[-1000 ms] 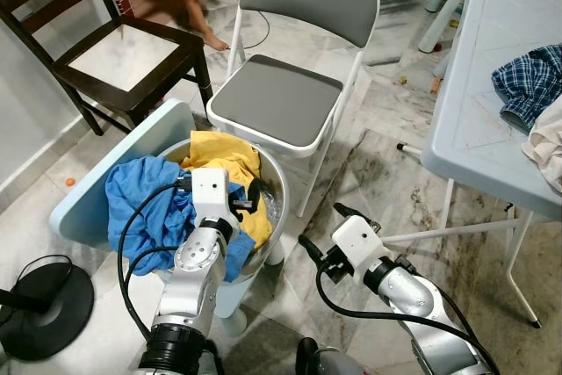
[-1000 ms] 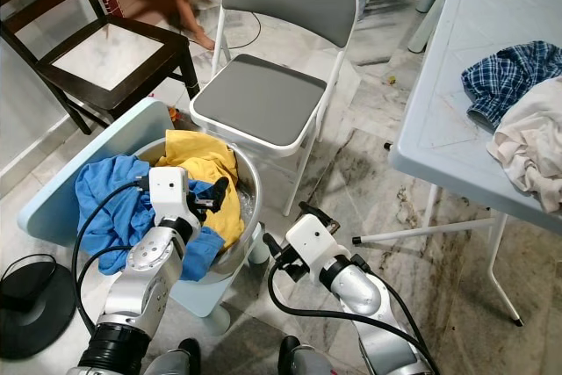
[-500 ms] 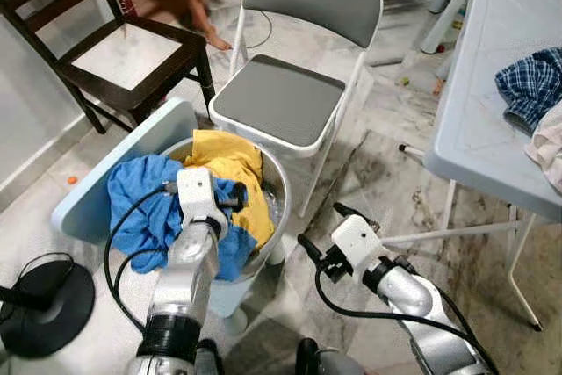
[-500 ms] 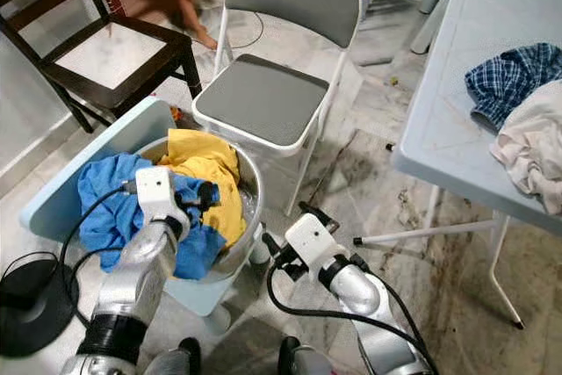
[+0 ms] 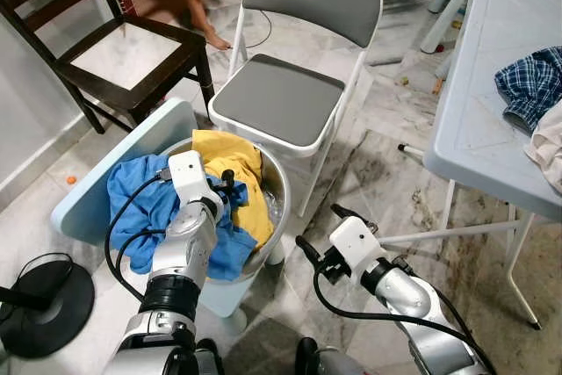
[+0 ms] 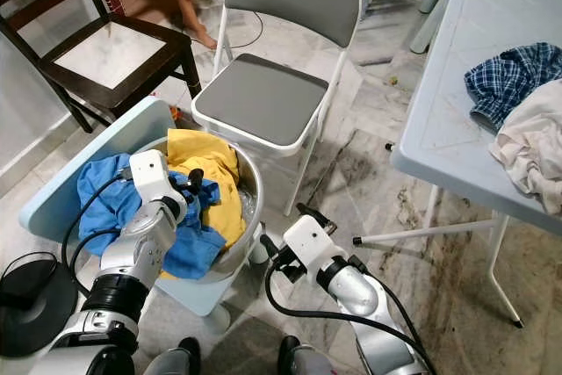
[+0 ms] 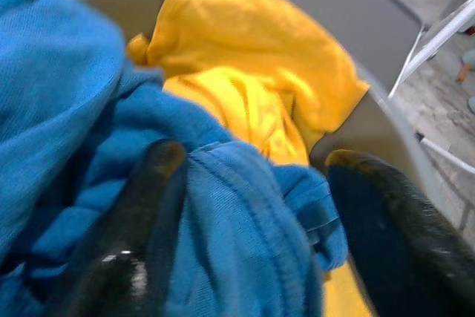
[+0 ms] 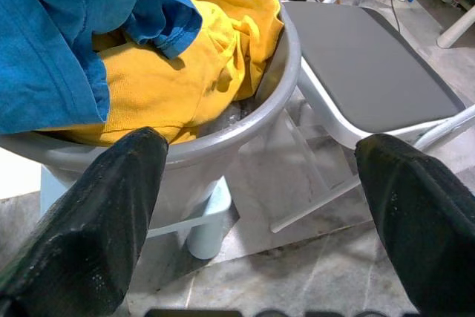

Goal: Hang hanger

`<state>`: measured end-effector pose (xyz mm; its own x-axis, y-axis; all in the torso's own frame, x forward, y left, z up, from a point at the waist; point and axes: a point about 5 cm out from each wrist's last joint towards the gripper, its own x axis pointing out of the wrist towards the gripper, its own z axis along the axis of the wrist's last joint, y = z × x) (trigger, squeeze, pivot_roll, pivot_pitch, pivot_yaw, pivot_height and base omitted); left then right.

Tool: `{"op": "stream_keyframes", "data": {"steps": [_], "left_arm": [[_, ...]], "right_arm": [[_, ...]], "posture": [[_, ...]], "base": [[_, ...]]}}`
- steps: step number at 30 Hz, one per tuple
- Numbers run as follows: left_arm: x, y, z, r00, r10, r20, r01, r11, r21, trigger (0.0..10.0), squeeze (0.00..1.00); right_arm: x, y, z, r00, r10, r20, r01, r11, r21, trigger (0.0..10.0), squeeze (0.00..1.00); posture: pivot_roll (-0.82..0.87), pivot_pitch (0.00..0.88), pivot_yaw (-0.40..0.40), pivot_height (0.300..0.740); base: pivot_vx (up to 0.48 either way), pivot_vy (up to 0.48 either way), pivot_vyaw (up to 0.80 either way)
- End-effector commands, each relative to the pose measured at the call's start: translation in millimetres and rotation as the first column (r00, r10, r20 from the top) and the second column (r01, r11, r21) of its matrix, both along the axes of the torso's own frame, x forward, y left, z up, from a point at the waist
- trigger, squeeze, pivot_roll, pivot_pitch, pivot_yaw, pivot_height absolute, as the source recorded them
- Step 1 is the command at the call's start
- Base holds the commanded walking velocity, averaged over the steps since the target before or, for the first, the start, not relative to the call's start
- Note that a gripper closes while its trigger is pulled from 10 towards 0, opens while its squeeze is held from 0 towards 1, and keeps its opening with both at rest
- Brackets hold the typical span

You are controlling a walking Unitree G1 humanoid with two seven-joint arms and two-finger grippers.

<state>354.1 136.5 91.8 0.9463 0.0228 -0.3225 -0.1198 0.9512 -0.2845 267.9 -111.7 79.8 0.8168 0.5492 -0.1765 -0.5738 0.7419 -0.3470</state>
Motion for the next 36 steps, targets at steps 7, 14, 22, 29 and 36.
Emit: {"op": "stream_keyframes", "data": {"steps": [7, 14, 22, 29, 36], "left_arm": [[-8.4, 0.8, -16, 0.998, 0.014, -0.068, -0.016, 0.999, -0.029, 0.0, 0.0], [-11.0, -6.8, -12, 0.998, -0.022, -0.06, 0.02, 0.999, -0.028, 0.0, 0.0], [-35.9, 7.3, -18, 0.999, -0.029, -0.022, 0.031, 0.996, 0.079, 0.0, 0.0], [-57.2, 40.6, -30, 0.997, 0.05, -0.061, -0.042, 0.99, 0.135, 0.0, 0.0], [-58.4, 45.2, -26, 0.996, 0.07, -0.057, -0.062, 0.989, 0.135, 0.0, 0.0]], "right_arm": [[-2.5, 1.3, -3, 1.0, 0.007, -0.012, -0.007, 1.0, -0.002, 10.0, 0.0], [-1.5, 0.6, -3, 1.0, 0.006, -0.01, -0.006, 1.0, -0.004, 10.0, 0.0], [-0.4, -1.9, -2, 1.0, -0.004, -0.004, 0.004, 1.0, -0.011, 10.0, 0.0], [1.5, -2.0, -3, 1.0, -0.005, -0.003, 0.005, 1.0, -0.013, 10.0, 0.0], [3.6, -0.4, -2, 1.0, 0.002, -0.002, -0.003, 1.0, -0.013, 10.0, 0.0]], "posture": [[0.12, 0.259, -0.048, 0.74], [0.12, 0.255, -0.047, 0.74], [0.13, 0.25, -0.046, 0.74], [0.14, 0.252, -0.051, 0.74], [0.14, 0.253, -0.053, 0.74]], "base": [[0.0, 0.0, 0.0], [0.0, 0.0, 0.0], [0.0, 0.0, 0.0], [0.0, 0.0, 0.0], [0.0, 0.0, 0.0]]}}
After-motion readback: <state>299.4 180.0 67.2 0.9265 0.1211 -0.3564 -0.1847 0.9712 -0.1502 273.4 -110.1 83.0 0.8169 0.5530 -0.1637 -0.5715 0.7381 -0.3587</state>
